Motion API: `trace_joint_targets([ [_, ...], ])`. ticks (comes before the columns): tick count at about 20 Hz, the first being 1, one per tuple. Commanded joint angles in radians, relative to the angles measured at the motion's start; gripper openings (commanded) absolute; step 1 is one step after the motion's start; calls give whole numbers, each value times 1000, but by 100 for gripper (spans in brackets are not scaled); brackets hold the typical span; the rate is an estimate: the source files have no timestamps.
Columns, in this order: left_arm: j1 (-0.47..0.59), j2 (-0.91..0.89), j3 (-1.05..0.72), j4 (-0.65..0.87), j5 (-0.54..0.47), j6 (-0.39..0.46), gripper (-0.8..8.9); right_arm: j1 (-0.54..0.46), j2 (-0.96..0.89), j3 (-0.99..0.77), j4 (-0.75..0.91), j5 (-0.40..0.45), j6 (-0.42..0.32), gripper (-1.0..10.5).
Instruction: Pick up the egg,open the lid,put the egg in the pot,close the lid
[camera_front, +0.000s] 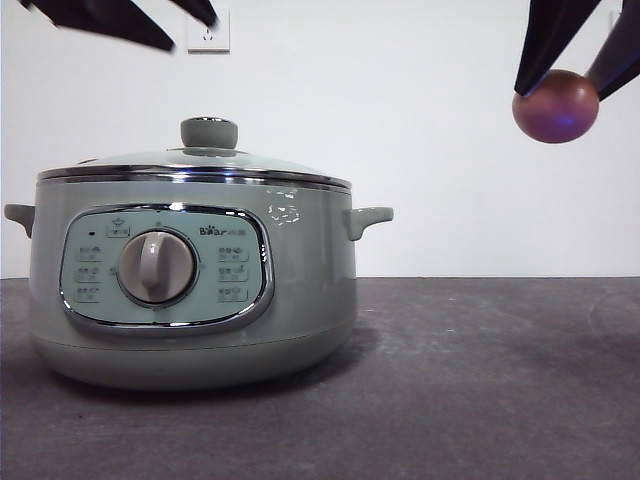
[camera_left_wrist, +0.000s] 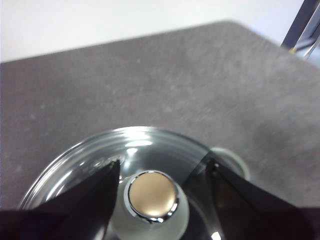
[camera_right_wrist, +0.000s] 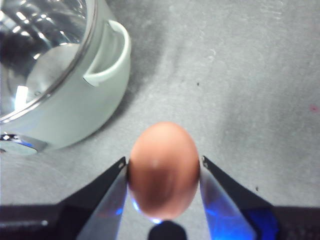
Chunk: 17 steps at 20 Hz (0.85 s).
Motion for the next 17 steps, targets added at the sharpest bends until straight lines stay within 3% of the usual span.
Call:
trace_joint_targets([
  [1,-17,55,6,10,-29,37,392,0,-4,-3,-5,6,-8,-12],
  [12,-18,196,6,0,-47,37,363,0,-6,-3,-12,21,-9,-12],
  [13,-22,196,6,4,-48,39,288,0,-6,-3,-12,21,-9,-12],
  [15,-24,196,6,2,-50,48,47,0,-6,-3,-12,21,-9,-12],
  [16,-24,196,6,3,-50,56,-17,0,-6,-3,-12,21,-9,-12],
  [17,-24,196,6,4,-49,62,-8,0,-6,-3,-12,21,-9,-12],
])
